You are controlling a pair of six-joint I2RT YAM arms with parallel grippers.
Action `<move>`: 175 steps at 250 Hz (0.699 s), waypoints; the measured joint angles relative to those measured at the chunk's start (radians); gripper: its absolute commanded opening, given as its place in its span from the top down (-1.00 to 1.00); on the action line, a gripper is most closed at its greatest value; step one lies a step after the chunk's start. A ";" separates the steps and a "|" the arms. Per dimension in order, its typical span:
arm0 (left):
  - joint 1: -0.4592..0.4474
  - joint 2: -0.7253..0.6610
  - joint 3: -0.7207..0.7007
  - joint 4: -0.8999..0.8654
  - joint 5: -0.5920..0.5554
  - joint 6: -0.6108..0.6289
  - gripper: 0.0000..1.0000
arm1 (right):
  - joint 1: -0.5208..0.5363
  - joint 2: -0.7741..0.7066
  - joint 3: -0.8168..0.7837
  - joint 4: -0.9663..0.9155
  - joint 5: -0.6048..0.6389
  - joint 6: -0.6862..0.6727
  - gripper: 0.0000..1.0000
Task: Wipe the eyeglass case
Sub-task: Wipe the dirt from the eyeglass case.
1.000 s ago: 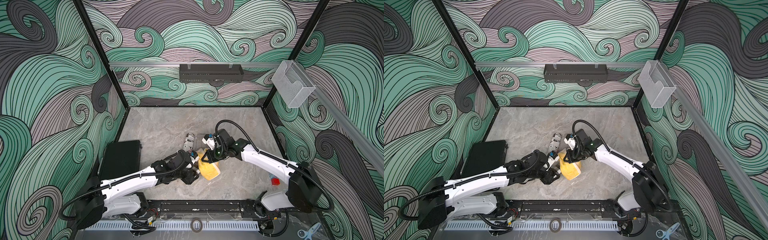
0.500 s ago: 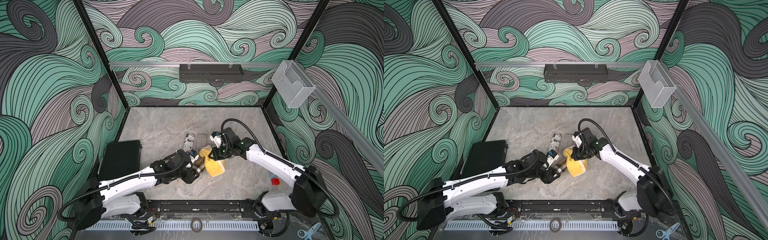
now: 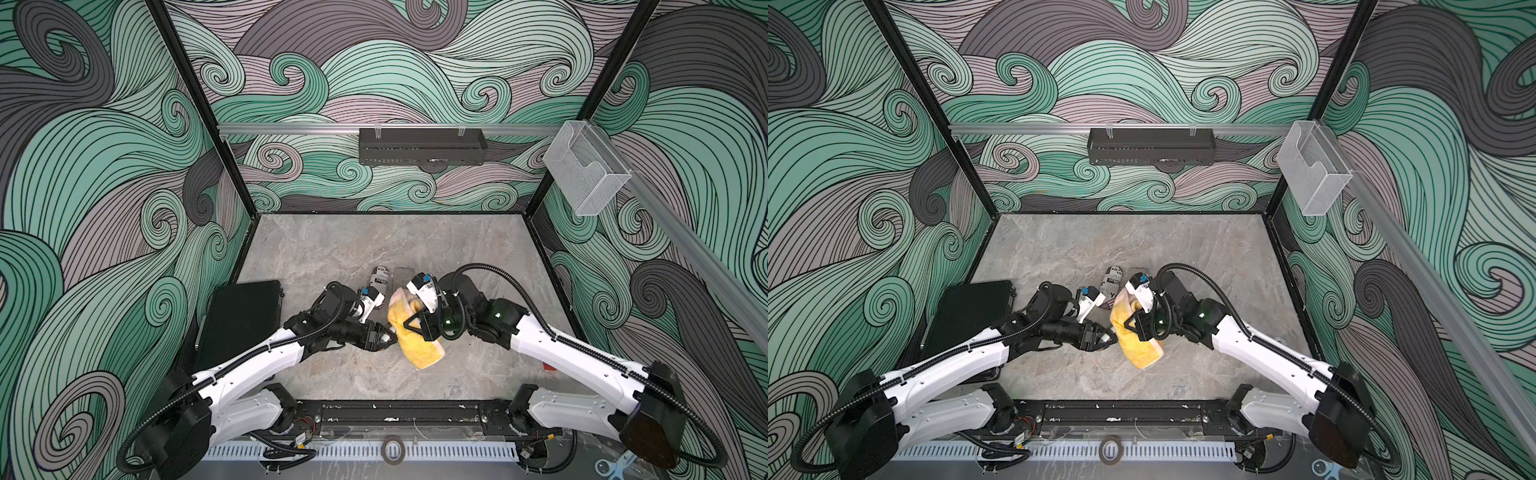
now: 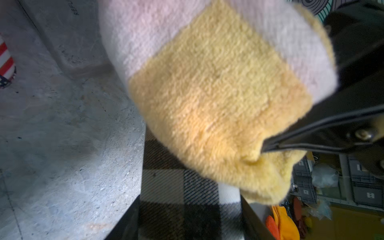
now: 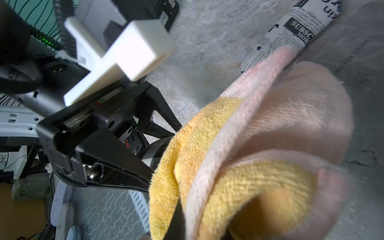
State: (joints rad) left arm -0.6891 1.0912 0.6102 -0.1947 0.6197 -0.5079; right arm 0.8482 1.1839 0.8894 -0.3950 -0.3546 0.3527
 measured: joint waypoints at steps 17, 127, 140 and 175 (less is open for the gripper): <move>0.018 0.000 -0.011 0.008 0.033 -0.009 0.08 | 0.008 0.000 0.000 0.001 0.038 0.001 1.00; 0.045 0.026 -0.031 0.081 0.158 -0.030 0.08 | -0.061 -0.045 -0.047 -0.046 0.273 0.032 1.00; 0.046 0.026 -0.037 0.075 0.159 -0.034 0.08 | -0.043 -0.047 -0.047 -0.034 0.258 0.024 1.00; 0.047 0.031 -0.045 0.070 0.155 -0.042 0.08 | 0.003 -0.047 -0.044 0.024 0.163 0.012 1.00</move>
State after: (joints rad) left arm -0.6418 1.1225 0.5648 -0.1249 0.7746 -0.5503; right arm 0.8513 1.1374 0.8455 -0.3714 -0.1921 0.3649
